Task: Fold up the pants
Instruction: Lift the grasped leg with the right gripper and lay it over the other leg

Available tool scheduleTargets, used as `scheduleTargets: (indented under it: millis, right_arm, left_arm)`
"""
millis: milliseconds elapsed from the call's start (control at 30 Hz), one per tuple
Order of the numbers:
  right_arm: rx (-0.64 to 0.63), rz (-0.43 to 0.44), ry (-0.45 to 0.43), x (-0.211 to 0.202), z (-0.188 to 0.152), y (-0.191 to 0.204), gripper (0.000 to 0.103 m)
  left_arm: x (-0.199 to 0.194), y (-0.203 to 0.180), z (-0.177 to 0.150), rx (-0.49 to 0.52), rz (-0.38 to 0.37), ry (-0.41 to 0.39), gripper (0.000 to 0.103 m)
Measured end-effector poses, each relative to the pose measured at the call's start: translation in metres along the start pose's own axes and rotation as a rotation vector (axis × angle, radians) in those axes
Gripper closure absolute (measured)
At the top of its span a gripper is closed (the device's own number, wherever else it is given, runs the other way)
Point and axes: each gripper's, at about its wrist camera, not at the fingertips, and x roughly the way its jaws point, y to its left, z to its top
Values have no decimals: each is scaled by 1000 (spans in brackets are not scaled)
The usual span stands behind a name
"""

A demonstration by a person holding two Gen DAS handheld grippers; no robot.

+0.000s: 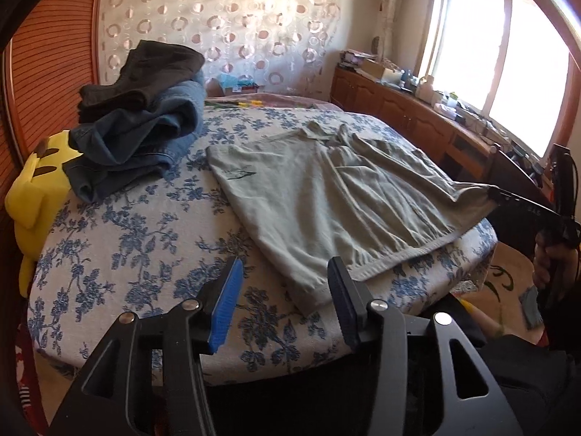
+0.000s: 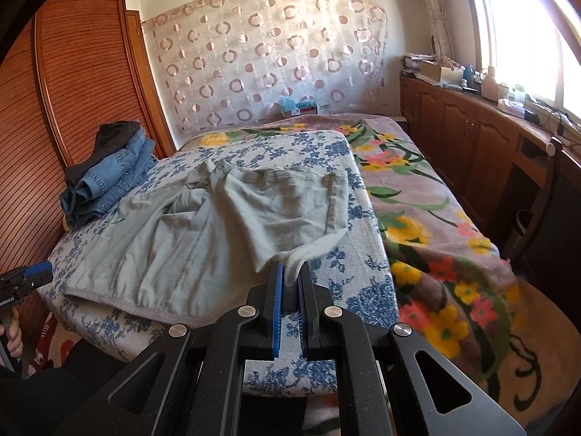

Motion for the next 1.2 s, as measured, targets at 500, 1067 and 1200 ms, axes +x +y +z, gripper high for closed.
scheduleTargets:
  millis: [500,1067,1200]
  right_arm:
    - [-97,123,-17,31,18,45,96]
    - [-285,428,55,87,30,157,96]
    - [-321,478,83,97,28,171,96]
  left_arm:
    - [10,19,11,-24,64,-49,15]
    - [9,45,1,-58,155,-46,15]
    - [8,53,-1,-74,171,-47,15]
